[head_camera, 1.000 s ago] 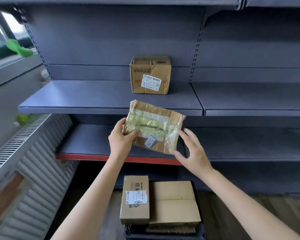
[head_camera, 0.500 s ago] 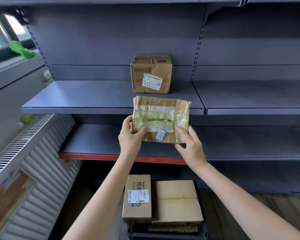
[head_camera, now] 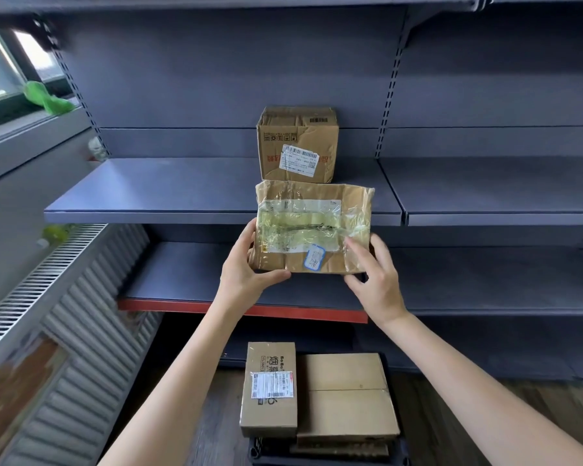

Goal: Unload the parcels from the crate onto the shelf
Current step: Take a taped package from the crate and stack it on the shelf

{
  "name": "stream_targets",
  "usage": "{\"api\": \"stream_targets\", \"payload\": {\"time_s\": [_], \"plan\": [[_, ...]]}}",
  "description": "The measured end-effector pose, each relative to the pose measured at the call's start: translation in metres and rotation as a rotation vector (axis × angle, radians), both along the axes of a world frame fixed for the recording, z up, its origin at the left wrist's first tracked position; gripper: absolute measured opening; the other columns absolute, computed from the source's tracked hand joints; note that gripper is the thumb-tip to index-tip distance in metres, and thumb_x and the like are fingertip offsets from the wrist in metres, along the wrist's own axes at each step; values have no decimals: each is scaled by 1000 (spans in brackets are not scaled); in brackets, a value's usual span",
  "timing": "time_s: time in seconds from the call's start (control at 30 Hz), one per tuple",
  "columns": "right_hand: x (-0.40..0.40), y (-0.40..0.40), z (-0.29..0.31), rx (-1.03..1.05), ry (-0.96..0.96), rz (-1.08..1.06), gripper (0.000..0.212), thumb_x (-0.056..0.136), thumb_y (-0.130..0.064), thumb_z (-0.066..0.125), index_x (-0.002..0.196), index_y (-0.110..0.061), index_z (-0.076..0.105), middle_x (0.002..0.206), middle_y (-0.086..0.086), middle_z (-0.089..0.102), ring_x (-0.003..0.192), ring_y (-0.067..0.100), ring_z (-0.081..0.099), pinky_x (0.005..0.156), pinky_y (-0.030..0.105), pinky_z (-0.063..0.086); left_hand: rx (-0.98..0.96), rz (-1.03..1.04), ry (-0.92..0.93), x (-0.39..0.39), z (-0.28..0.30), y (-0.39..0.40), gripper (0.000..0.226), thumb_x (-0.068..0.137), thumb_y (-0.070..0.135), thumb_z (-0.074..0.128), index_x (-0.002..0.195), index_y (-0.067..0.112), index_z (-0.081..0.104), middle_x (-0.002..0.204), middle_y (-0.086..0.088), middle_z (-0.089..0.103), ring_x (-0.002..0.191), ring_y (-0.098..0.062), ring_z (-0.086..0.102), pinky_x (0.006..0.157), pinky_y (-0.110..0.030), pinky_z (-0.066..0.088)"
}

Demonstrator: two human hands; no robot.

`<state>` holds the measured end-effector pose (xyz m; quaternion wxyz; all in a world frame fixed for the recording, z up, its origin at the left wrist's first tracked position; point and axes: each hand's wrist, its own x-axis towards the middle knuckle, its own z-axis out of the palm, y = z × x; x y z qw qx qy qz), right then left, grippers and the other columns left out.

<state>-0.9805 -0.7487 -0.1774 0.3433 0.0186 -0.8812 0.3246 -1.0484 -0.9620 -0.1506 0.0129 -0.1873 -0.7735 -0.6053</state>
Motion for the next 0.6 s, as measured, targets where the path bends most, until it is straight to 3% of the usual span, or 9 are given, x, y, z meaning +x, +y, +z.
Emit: {"api": "stream_targets", "payload": {"time_s": [0.13,0.27,0.4,0.6], "plan": [[-5,-2,5,36,41,3,64,63,18,69,122,-4,58,131,30,41,120,41,48,99,38,38,36,27,9,-2,-5,-3,97,56,12,87,119,65,37,116,21,62,100,-8,66,88,-29,53],[-6,1,10,77,93,17,63,60,19,70,119,-1,59,131,31,41,116,38,50,98,37,44,41,39,9,-4,-9,-6,96,58,8,87,115,67,38,108,33,62,95,-2,65,76,-11,50],[-6,3,12,92,120,-15,63,59,20,71,118,0,60,130,31,42,119,22,43,103,10,31,34,22,16,-5,-7,-5,96,58,9,87,116,66,36,106,36,61,91,1,65,73,-7,49],[-6,4,13,116,142,-9,62,59,19,73,117,1,60,129,31,43,114,23,50,96,24,42,48,20,11,-7,-12,-3,97,57,10,88,118,65,37,110,30,61,96,-2,65,76,-12,51]]}}
